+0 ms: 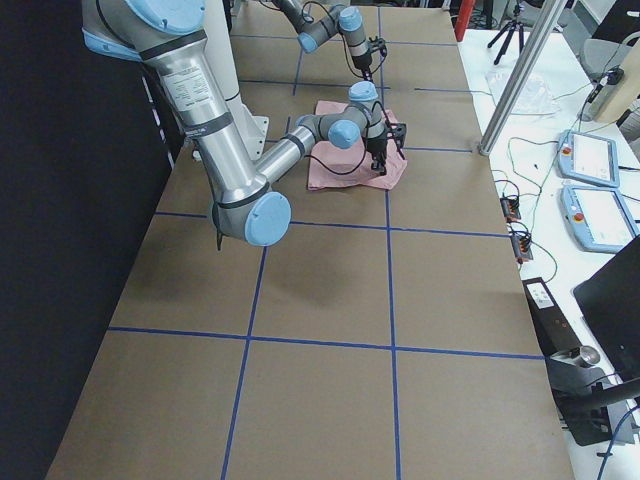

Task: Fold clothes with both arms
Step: 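Lay the hem down near the collar and open both grippers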

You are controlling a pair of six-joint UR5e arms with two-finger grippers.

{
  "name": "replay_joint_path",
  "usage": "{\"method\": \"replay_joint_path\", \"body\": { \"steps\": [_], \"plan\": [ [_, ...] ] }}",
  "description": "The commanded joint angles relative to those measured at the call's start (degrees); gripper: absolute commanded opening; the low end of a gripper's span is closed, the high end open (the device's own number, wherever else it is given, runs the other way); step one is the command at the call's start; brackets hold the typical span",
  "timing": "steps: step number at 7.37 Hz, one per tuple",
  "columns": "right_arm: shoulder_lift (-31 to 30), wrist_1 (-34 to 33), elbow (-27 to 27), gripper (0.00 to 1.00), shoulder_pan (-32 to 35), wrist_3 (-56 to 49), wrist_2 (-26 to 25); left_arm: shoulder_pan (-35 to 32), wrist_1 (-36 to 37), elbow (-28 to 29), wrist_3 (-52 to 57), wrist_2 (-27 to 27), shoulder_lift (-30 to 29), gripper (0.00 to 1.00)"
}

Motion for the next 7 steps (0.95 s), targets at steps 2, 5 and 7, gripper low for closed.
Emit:
{"method": "replay_joint_path", "body": {
  "steps": [2,5,7],
  "plan": [
    [2.42,0.92,-3.88,0.0,0.27,0.01,0.13,-0.99,0.03,1.16,-0.19,0.0,-0.92,0.0],
    [2.6,5.48,-3.62,0.0,0.27,0.54,2.07,-0.64,0.12,1.86,-0.1,-0.09,-1.88,0.0],
    [2.16,5.57,-3.71,0.04,0.26,0.45,2.07,-0.55,-0.06,2.57,-0.1,-0.09,-2.32,0.3]
  ]
}}
